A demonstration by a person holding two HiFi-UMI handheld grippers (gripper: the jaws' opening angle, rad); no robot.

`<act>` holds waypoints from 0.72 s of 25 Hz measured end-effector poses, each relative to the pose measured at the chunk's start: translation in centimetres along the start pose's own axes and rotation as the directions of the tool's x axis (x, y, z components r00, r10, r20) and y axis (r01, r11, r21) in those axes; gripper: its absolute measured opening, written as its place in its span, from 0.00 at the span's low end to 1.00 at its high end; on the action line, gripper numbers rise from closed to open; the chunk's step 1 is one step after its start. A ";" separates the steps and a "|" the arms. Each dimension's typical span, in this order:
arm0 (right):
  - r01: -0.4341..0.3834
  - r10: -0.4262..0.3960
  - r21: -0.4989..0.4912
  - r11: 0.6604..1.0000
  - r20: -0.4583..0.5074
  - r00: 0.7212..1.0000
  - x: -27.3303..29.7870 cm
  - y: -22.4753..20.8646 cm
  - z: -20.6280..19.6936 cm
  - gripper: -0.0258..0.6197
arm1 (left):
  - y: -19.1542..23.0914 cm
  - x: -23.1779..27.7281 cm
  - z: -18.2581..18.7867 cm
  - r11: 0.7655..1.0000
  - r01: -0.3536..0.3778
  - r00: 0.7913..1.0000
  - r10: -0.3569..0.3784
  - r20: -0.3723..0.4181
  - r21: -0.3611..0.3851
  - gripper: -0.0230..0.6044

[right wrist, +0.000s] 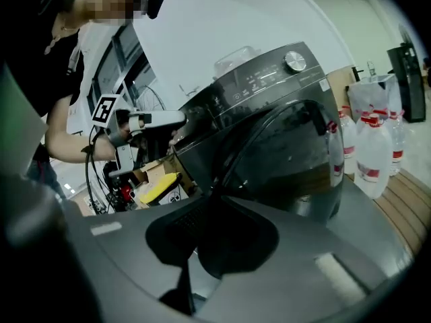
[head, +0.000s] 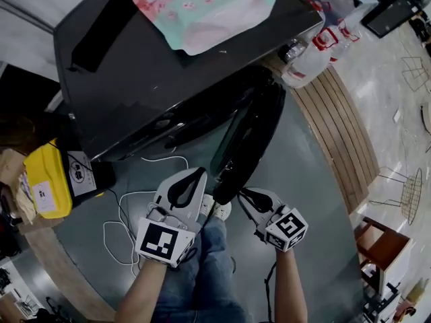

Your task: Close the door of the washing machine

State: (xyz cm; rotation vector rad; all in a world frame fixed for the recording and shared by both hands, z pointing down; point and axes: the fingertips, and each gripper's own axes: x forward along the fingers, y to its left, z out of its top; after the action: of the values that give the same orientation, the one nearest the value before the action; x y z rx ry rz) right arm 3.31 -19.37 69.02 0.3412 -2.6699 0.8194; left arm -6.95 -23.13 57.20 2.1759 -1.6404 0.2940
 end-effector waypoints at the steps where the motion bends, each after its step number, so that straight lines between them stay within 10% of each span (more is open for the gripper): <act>1: -0.014 0.014 0.001 1.000 0.011 1.000 0.9 0.1 0.8 0.12 | 0.7 -0.3 0.1 1.000 -0.019 1.000 0.019 0.008 -0.009 0.05; 18: -0.078 0.078 -0.076 0.994 -0.008 0.997 14.0 -0.5 7.0 0.06 | 8.7 -3.9 -0.4 0.976 -0.199 0.979 0.202 0.024 -0.093 0.05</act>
State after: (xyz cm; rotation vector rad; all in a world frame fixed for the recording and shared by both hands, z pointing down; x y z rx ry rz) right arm -11.05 -25.69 69.04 0.2169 -2.7160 0.7371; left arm -16.34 -21.59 57.64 1.9620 -1.8586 0.2364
